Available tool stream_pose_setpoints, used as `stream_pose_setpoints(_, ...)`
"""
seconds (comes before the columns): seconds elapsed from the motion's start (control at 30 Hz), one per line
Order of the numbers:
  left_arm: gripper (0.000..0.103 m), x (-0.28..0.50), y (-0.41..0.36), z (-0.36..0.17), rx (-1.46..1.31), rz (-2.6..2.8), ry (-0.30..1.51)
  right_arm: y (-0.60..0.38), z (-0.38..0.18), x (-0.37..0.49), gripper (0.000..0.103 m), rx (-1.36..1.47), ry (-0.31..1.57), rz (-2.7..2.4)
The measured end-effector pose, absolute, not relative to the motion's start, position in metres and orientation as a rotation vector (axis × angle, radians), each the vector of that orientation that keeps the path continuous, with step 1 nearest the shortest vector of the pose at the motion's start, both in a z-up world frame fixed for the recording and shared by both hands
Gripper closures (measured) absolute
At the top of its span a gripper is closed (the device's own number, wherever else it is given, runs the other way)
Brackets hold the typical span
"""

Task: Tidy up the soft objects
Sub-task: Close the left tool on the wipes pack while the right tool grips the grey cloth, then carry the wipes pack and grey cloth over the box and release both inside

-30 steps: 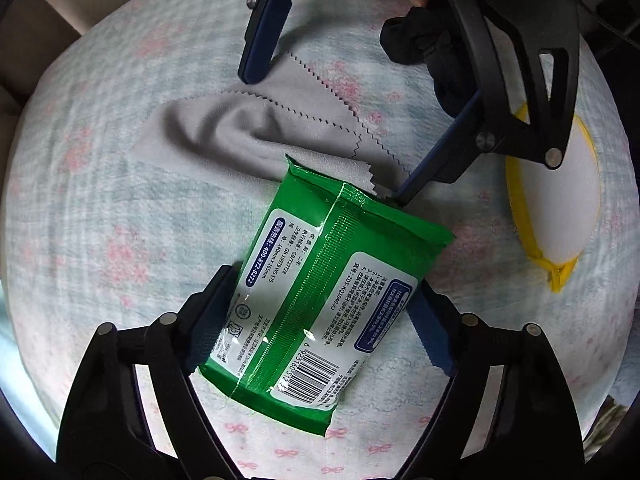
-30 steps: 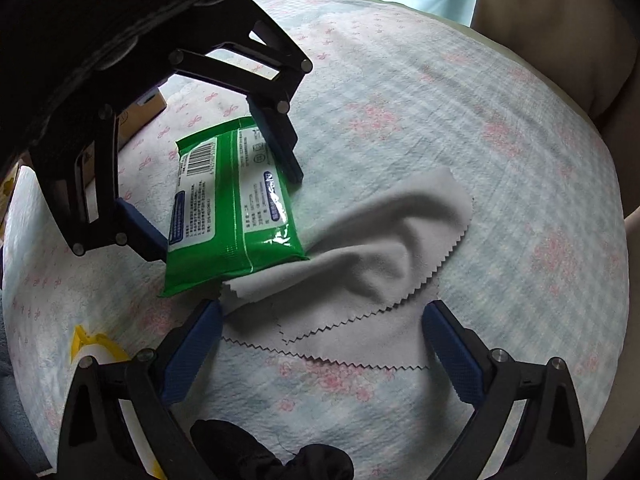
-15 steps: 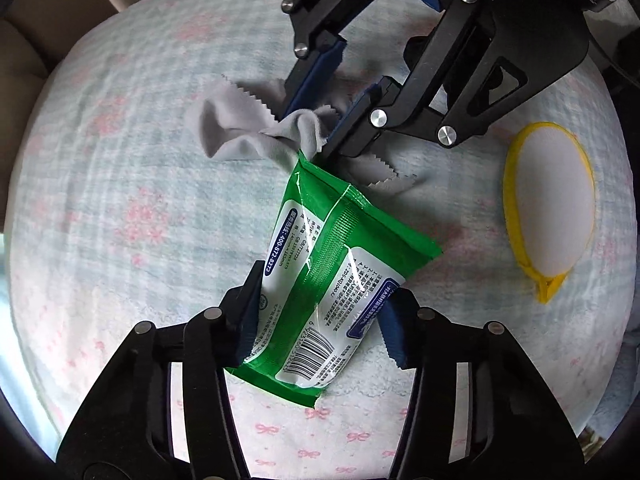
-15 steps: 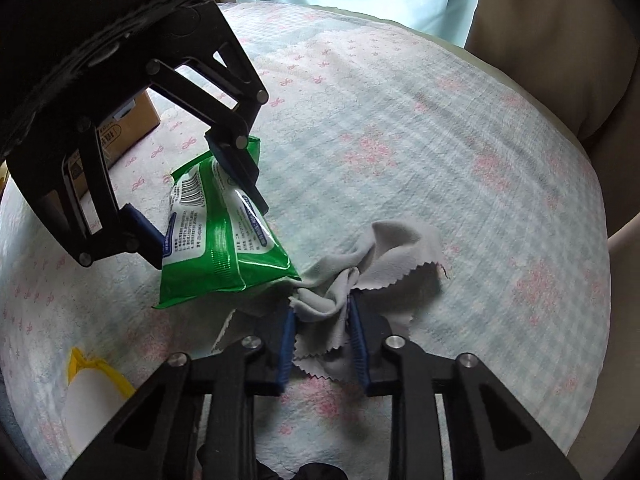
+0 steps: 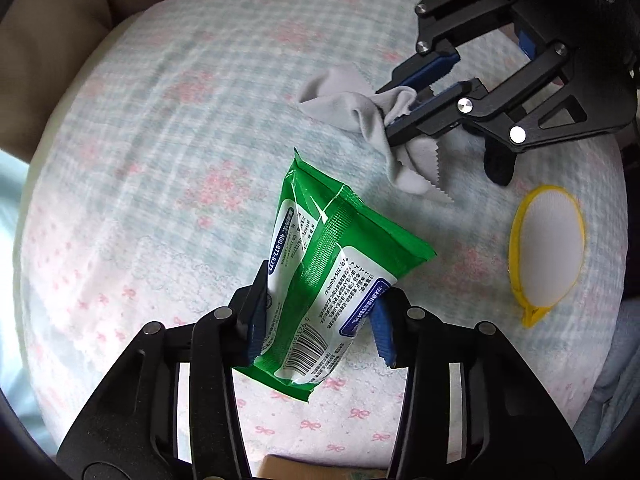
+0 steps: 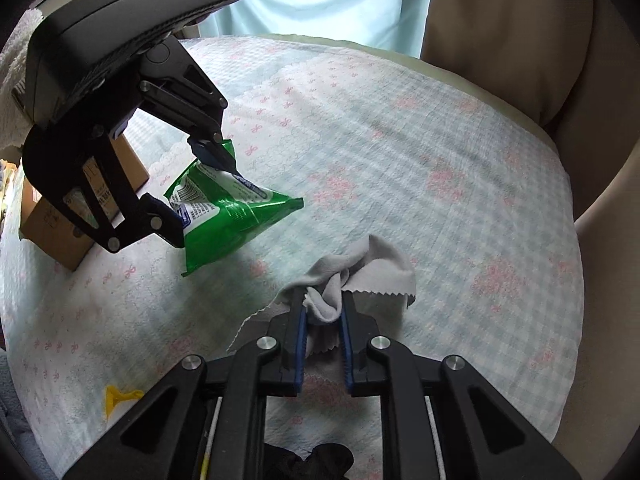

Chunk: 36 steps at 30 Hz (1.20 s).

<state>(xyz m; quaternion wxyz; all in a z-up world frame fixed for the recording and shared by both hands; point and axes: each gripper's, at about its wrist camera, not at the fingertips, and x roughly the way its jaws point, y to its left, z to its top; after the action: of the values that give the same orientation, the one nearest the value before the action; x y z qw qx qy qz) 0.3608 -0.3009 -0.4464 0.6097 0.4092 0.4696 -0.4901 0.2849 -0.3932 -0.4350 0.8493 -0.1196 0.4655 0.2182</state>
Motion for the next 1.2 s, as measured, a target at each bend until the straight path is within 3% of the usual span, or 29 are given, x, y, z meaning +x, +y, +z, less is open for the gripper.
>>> stream_pose_setpoints(0.13,0.063,0.368,-0.291,-0.416,0.895,-1.088,1.073,-0.396,-0.400,0.272,0.090,-0.225,0.950,0.430)
stream_pose_setpoints(0.73,0.063,0.271,-0.218,-0.215,0.710,-0.829,0.945,-0.332,-0.205,0.215,0.090,-0.191,0.824,0.414)
stream_pose_setpoints(1.2,0.063,0.247,-0.055,-0.156,0.453,-0.606,0.963,-0.181,-0.159,0.188,0.090,-0.122,0.841,0.363)
